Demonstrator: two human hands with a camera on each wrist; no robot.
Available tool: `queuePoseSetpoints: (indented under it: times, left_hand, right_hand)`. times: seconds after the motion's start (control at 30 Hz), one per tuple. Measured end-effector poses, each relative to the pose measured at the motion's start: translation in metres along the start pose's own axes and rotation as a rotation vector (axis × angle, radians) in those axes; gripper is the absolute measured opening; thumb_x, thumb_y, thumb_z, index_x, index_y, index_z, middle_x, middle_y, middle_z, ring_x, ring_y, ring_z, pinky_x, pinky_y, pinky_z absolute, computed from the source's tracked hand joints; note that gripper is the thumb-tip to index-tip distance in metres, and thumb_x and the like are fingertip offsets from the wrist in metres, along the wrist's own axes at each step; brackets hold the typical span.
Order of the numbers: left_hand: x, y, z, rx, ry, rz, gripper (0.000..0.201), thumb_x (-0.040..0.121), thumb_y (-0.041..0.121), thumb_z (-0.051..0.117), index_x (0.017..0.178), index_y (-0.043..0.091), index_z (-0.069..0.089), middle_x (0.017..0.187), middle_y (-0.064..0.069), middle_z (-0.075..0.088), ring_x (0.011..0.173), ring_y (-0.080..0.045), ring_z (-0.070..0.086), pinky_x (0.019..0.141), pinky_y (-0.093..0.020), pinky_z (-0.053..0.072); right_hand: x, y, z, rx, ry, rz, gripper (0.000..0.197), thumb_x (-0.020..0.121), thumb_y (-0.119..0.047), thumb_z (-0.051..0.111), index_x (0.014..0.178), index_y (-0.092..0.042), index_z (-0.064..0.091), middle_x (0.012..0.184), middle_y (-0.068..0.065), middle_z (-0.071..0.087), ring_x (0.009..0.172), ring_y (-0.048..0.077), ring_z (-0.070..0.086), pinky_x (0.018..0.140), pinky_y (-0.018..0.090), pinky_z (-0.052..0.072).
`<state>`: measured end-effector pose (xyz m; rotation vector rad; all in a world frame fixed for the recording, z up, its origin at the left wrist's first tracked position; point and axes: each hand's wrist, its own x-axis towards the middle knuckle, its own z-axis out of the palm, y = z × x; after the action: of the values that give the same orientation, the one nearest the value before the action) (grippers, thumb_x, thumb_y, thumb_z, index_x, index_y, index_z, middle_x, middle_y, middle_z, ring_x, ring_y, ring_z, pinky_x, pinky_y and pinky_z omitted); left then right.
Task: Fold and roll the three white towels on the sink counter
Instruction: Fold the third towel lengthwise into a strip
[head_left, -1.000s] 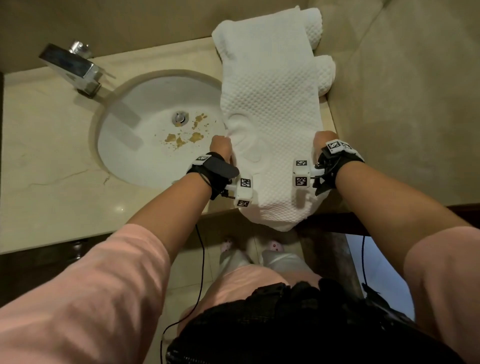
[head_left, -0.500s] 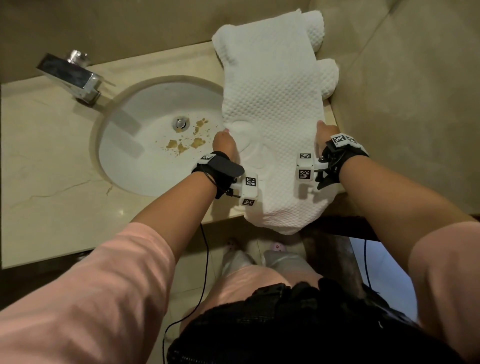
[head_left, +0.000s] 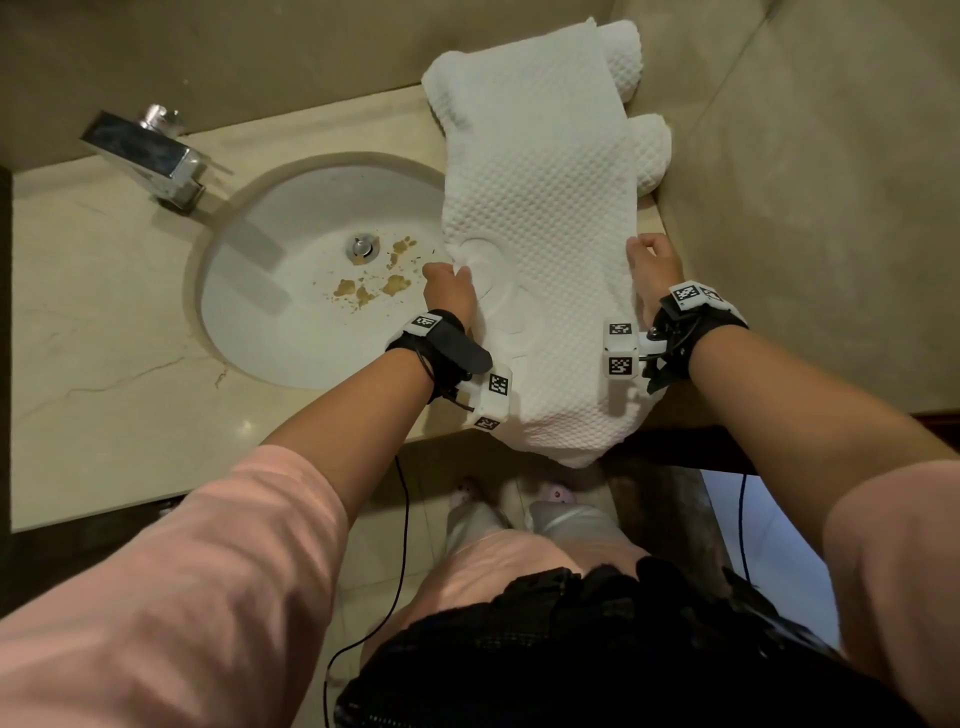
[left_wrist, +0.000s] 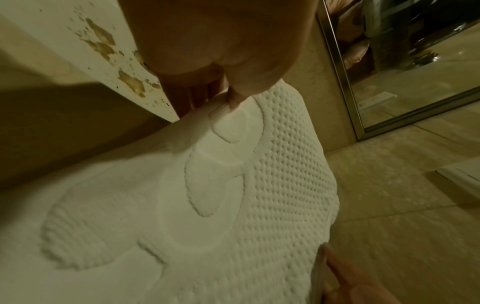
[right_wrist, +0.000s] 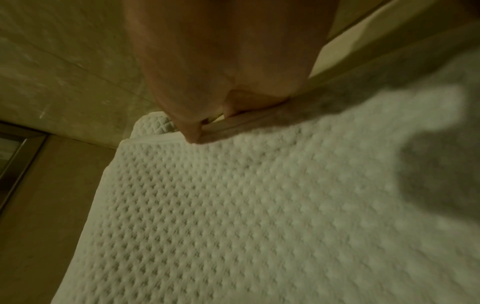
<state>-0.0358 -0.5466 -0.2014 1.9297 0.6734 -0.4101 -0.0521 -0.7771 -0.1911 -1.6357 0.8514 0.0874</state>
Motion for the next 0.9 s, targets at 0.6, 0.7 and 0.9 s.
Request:
queuePoseSetpoints:
  times: [0.6, 0.7, 0.9]
  left_hand:
    - [0.006, 0.007, -0.005, 0.204, -0.088, 0.065, 0.039, 0.103, 0.015, 0.033, 0.128, -0.007, 0.052, 0.131, -0.025, 0.053, 0.122, -0.035, 0.051, 0.098, -0.034, 0.042]
    - [0.011, 0.002, -0.002, 0.110, -0.063, 0.037, 0.039, 0.100, 0.028, 0.041, 0.071, 0.006, 0.056, 0.073, -0.015, 0.054, 0.072, -0.030, 0.053, 0.074, -0.033, 0.040]
    - [0.007, 0.010, -0.012, 0.217, -0.084, 0.039, 0.037, 0.103, 0.019, 0.033, 0.093, -0.005, 0.059, 0.102, -0.021, 0.054, 0.096, -0.029, 0.052, 0.080, -0.034, 0.039]
  right_hand:
    - [0.004, -0.018, -0.007, -0.242, -0.136, 0.128, 0.032, 0.101, -0.027, 0.034, 0.069, -0.032, 0.033, 0.074, -0.012, 0.034, 0.063, 0.002, 0.033, 0.058, 0.020, 0.030]
    - [0.011, -0.017, -0.008, -0.361, -0.102, 0.177, 0.034, 0.099, -0.026, 0.037, 0.066, -0.023, 0.032, 0.075, -0.003, 0.040, 0.075, 0.018, 0.044, 0.068, 0.027, 0.038]
    - [0.027, -0.015, -0.015, -0.515, -0.112, 0.240, 0.065, 0.096, -0.053, 0.025, 0.075, -0.002, 0.059, 0.078, 0.016, 0.063, 0.082, 0.034, 0.062, 0.096, 0.044, 0.046]
